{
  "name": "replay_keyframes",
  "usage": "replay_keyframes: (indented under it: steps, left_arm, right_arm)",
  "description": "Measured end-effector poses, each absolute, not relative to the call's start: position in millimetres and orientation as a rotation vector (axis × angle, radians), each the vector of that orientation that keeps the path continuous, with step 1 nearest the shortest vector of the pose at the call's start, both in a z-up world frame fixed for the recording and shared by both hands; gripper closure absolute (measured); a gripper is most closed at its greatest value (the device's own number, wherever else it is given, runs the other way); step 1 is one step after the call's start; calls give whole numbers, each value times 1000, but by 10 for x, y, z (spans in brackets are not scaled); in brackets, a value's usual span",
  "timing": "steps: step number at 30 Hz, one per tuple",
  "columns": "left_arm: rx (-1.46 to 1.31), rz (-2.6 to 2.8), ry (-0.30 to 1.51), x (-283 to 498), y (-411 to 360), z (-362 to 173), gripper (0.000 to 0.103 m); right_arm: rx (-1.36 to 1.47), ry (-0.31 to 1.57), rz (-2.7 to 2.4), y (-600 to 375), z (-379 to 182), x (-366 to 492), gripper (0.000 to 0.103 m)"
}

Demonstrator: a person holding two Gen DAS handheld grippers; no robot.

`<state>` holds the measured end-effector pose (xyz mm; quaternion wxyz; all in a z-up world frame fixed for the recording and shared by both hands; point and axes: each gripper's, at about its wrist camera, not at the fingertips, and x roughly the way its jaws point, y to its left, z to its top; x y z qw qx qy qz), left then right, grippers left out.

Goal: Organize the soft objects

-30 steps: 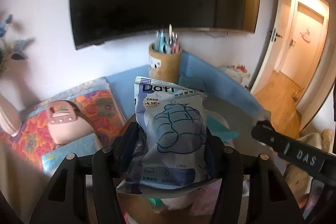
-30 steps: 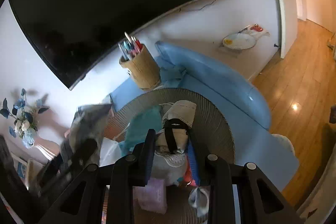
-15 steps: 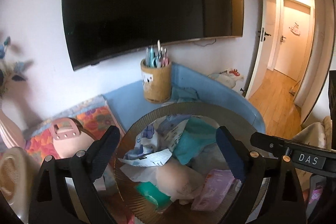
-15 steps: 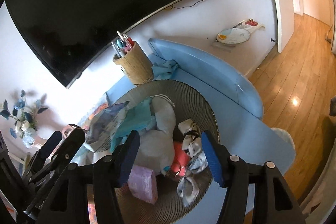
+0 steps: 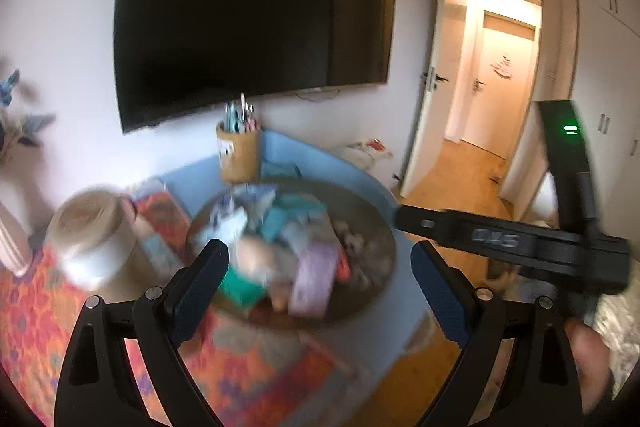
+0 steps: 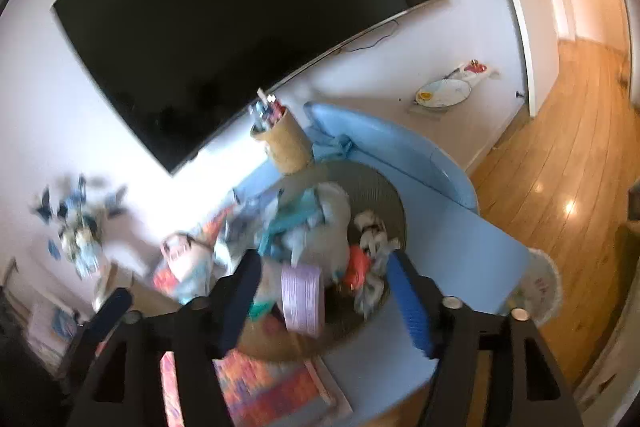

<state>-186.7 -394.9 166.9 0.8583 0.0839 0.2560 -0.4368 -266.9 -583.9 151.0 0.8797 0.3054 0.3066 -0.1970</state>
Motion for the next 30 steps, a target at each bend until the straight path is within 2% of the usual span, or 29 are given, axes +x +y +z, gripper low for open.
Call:
replay_keyframes:
  steps: [1, 10, 15, 18, 21, 23, 26, 30]
  left_arm:
    - [176, -912, 547, -1908, -3835, 1668, 11]
    - [194, -678, 486, -1843, -2553, 1684, 11]
    - [111, -517, 516, -1506, -1767, 1632, 11]
    - [92, -394, 528, -1259, -1333, 1567, 11]
    - [60, -262, 508, -962, -894, 1457, 11]
    - [47, -180, 496, -792, -629, 1326, 11]
    - [67, -72, 480, -602, -366, 1038, 11]
    - [34, -24, 497, -479, -197, 720, 11]
  right_arm:
    - [606, 657, -410, -5745, 1496, -2670, 27]
    - [381, 736, -235, -4590, 1478, -2531, 27]
    - [260, 774, -51, -3751, 1479, -2200, 26]
    - [238, 819, 148, -3187, 1387, -1878, 19]
    - [162, 863, 254, -2601, 1234, -1488, 19]
    - [87, 827, 254, -2298, 1179, -1289, 19]
    - [-22, 664, 213, -1926, 1056, -1031, 19]
    - [-13, 574, 137, -1756, 828, -737, 19]
